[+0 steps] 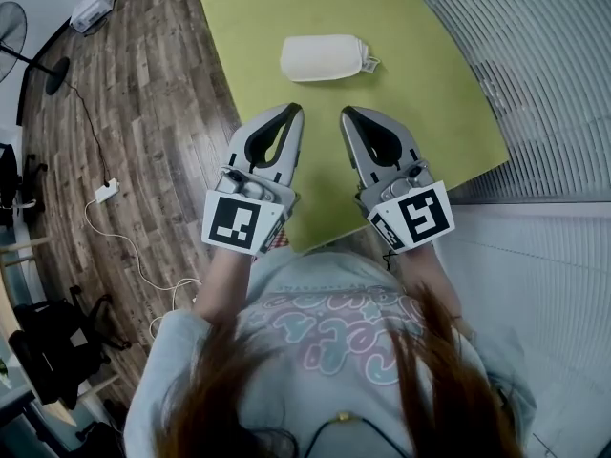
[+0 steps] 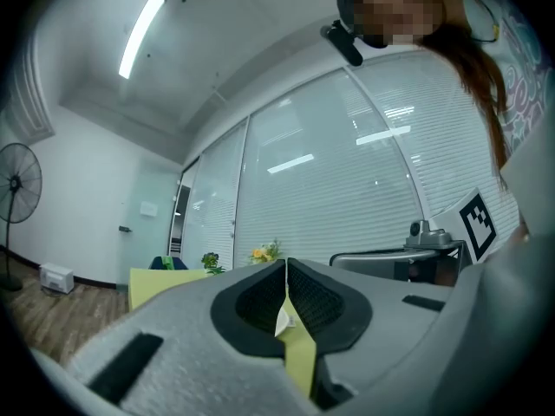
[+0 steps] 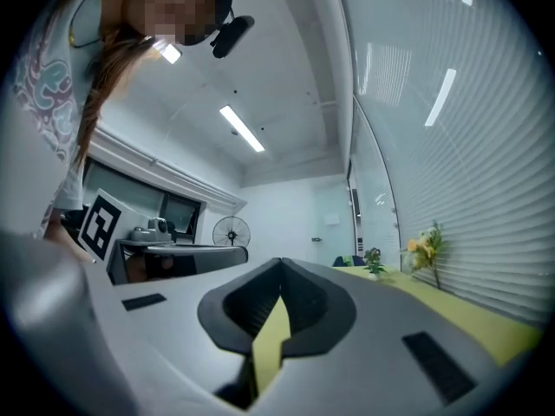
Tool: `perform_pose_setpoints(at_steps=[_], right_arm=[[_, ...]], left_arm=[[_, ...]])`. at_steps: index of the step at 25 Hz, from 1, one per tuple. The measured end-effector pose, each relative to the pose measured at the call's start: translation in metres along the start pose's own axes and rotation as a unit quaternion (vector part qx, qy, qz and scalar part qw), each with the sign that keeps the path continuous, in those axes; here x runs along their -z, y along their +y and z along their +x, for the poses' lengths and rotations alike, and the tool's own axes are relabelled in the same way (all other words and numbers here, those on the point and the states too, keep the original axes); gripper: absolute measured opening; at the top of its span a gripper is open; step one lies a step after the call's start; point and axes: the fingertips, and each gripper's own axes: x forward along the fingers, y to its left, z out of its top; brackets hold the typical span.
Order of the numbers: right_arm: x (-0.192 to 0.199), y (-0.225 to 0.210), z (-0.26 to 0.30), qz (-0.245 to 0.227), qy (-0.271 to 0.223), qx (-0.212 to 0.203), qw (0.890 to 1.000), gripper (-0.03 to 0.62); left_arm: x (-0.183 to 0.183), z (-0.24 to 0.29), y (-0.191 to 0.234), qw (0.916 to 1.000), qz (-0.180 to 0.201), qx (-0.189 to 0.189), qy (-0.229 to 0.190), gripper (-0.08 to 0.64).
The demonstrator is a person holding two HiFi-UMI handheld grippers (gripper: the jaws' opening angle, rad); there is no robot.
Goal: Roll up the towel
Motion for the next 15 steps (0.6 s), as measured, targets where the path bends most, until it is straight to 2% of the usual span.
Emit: perform_pose_setpoints(at_steps=[6, 12, 15], right_arm=[[-0.004, -0.001, -0.003, -0.041, 0.014, 0.017, 0.999, 0.005], [-0.010, 0.005, -0.005, -0.032, 0.006, 0.002, 0.999, 0.005], [-0.010, 0.014, -0.001, -0.046, 0.013, -0.002, 0.999, 0.003]], left_arm=[[-0.008, 0.002, -0.011, 0.9997, 0.024, 0.004, -0.009, 0.014], [-0.012, 0.004, -0.015, 0.9995, 0.025, 0.009, -0.013, 0.014], [-0.013, -0.002, -0.013, 0.9996, 0.010, 0.017, -0.020, 0.014]])
